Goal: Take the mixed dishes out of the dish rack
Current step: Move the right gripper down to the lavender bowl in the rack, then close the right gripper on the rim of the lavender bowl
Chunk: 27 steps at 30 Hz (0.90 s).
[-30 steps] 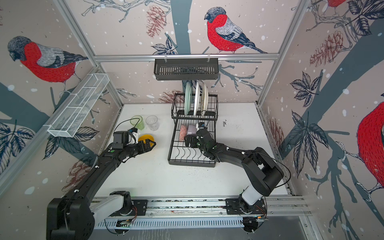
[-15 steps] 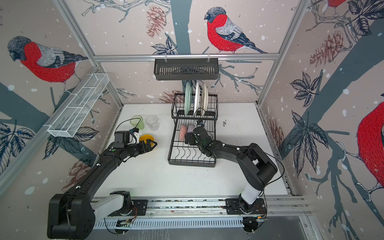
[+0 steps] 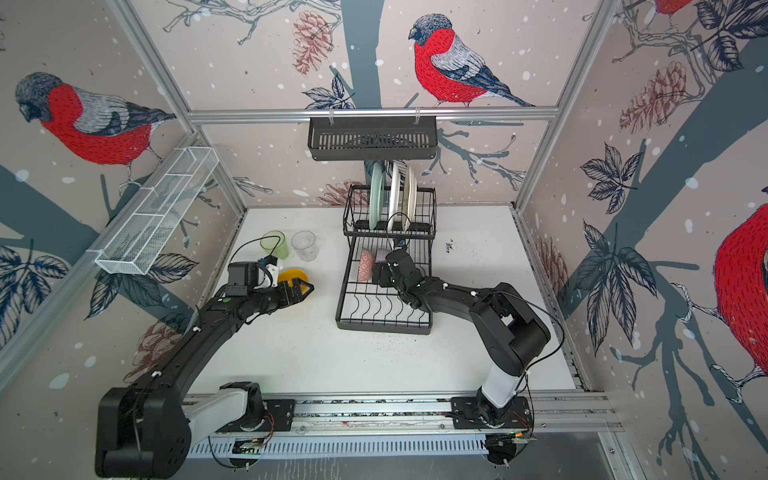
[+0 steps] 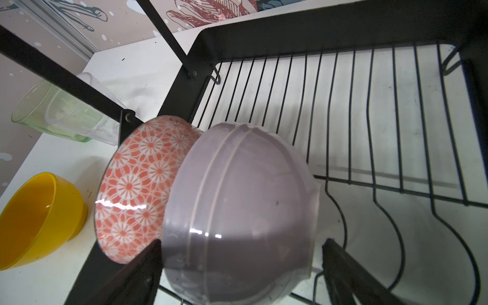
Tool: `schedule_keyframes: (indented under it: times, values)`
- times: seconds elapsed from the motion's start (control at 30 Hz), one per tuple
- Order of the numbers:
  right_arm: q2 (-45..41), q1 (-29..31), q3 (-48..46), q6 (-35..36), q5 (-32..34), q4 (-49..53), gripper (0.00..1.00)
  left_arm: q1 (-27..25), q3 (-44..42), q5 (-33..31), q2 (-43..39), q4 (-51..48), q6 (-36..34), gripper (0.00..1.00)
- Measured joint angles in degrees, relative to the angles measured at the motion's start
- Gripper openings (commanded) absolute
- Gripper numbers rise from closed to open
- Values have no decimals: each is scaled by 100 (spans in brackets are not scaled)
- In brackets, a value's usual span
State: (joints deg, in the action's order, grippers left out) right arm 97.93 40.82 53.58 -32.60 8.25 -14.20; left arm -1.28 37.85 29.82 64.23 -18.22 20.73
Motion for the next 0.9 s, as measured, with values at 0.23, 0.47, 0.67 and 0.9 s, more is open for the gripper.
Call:
schedule_keyframes:
  times: [0.23,0.47,0.67,0.9]
  values:
    - [9,11,-2,107,31,17,88,13,-7,9,-2,9,-2,97]
    - [81,42,-2,142,68,-4,87,22,-7,9,13,35,-2,97]
    - [96,87,-46,249,120,-68,82,22,-7,7,26,39,-13,97]
    - [96,127,-109,304,227,-190,77,22,-9,4,28,39,-15,97]
